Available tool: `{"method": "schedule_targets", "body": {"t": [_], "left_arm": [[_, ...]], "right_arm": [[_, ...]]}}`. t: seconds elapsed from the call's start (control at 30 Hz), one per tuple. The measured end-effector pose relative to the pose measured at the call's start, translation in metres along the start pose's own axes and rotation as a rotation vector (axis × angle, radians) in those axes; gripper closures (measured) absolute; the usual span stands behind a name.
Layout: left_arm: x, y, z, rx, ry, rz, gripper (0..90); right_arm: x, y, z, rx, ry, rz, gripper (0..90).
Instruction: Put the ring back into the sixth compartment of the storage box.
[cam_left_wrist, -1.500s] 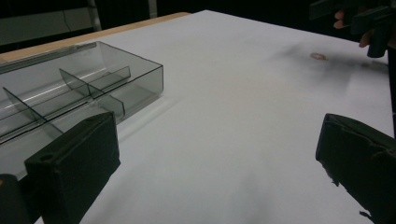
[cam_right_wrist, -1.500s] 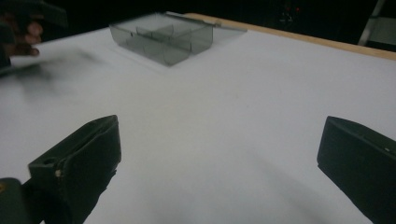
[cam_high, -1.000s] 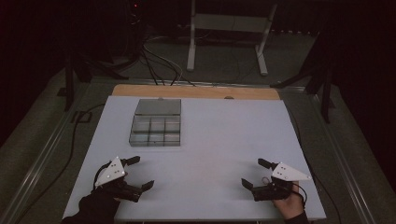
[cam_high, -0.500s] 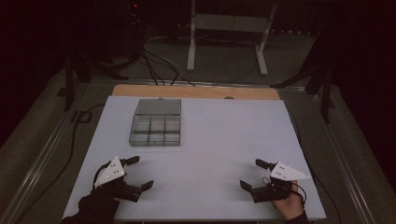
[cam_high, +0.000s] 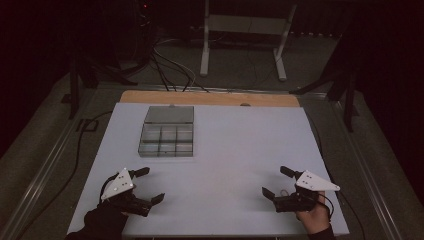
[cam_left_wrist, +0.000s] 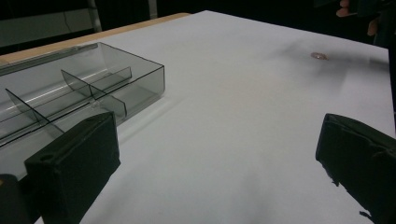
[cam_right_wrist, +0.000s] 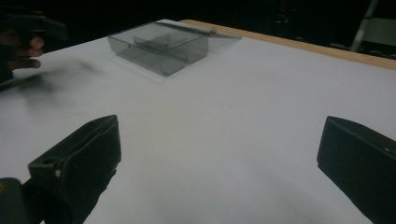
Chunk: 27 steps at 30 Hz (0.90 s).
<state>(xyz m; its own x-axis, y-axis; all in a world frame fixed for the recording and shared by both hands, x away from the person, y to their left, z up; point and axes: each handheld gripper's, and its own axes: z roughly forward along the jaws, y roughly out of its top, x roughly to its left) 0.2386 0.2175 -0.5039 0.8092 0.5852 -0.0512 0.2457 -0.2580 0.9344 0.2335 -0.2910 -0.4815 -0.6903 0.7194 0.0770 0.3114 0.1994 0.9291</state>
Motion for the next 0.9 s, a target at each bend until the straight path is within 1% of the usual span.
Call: {"method": "schedule_targets", "body": {"t": [0.13, 0.2, 0.3, 0.53, 0.63, 0.7, 0.8, 0.9], "left_arm": [[-0.001, 0.0, 0.0, 0.006, -0.002, 0.004, 0.7], [-0.001, 0.0, 0.0, 0.006, -0.002, 0.005, 0.7], [0.0, 0.0, 0.0, 0.004, -0.004, 0.001, 0.7], [-0.001, 0.0, 0.001, 0.009, 0.0, 0.004, 0.7], [0.0, 0.0, 0.001, 0.007, -0.002, 0.002, 0.7], [0.0, 0.0, 0.001, 0.01, -0.001, 0.004, 0.7], [-0.001, 0.0, 0.001, 0.011, 0.0, 0.008, 0.7], [-0.001, 0.0, 0.001, 0.011, 0.0, 0.01, 0.7]], "right_arm": [[-0.003, 0.0, -0.002, -0.002, -0.028, -0.002, 0.0], [-0.004, 0.001, -0.004, -0.006, -0.041, 0.005, 0.0], [-0.007, 0.001, -0.006, -0.012, -0.065, 0.002, 0.0], [-0.011, -0.001, -0.009, 0.006, -0.099, 0.004, 0.0], [-0.013, 0.0, -0.011, 0.009, -0.106, 0.006, 0.0], [-0.015, -0.001, -0.011, 0.027, -0.106, 0.01, 0.0], [-0.016, -0.002, -0.011, 0.039, -0.112, 0.011, 0.0], [-0.018, -0.003, -0.011, 0.05, -0.136, 0.021, 0.0]]}}
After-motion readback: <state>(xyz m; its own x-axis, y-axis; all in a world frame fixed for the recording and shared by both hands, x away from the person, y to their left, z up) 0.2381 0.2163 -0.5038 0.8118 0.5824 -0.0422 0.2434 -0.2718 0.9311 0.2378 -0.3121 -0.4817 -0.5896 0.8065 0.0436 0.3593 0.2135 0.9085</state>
